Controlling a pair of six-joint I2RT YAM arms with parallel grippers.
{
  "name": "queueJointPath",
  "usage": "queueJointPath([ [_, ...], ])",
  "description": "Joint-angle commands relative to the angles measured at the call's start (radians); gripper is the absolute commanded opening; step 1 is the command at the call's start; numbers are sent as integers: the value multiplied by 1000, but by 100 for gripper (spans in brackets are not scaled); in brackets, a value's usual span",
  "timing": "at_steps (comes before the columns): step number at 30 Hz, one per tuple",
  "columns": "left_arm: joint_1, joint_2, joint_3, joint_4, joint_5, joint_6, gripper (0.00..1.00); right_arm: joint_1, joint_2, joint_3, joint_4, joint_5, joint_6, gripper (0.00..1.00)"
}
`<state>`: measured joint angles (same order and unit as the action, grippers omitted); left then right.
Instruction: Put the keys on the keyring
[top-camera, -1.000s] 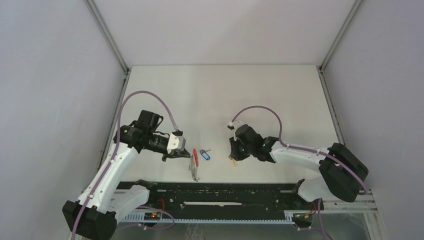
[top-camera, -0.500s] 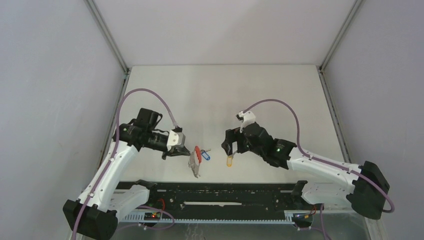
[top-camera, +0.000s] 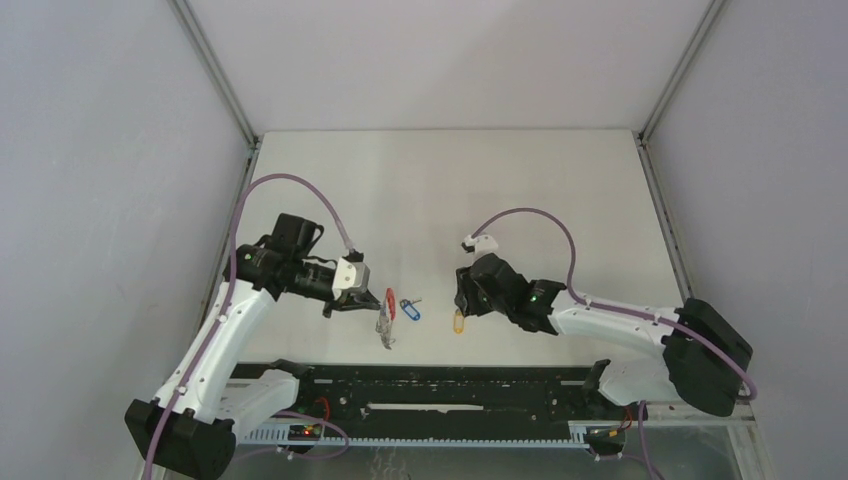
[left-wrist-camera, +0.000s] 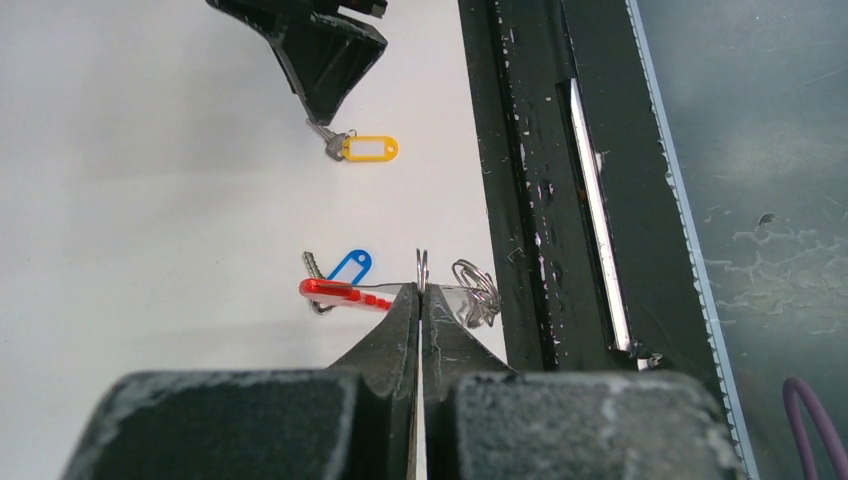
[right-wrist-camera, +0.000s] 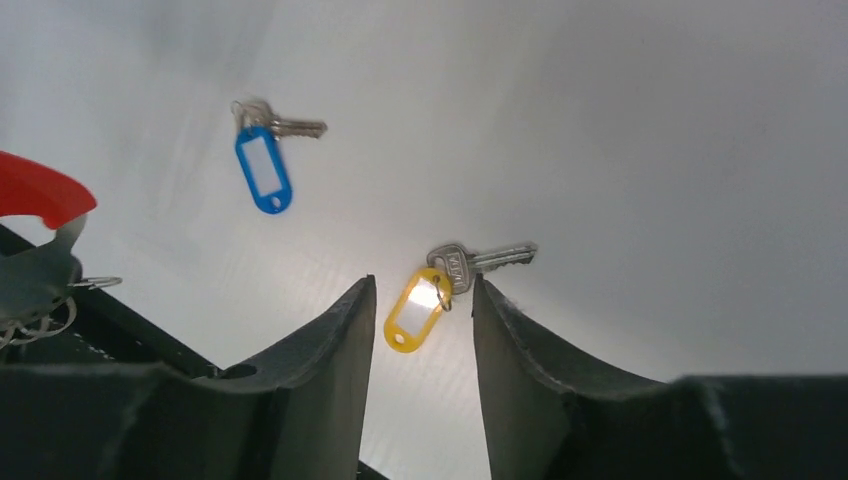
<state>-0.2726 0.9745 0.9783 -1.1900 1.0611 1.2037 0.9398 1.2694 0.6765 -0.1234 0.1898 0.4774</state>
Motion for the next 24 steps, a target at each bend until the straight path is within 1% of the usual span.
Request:
queueJointPath([
  [1,9,-10,51,-8,50,8,0,13,72,49,-43,31,-56,50],
  [7,9,-5,53,-10,46,8,0,38,172,46,9,24,-87,48],
  [12,9,-1,59,-10,48,8,0,43,183,37,39,13,-121,46],
  [18,9,-1,59,-9,45,7,0,40,202,31,61,0,-146,41],
  [24,9,-2,61,-8,46,-2,0,45,229,28,61,0,-145,40],
])
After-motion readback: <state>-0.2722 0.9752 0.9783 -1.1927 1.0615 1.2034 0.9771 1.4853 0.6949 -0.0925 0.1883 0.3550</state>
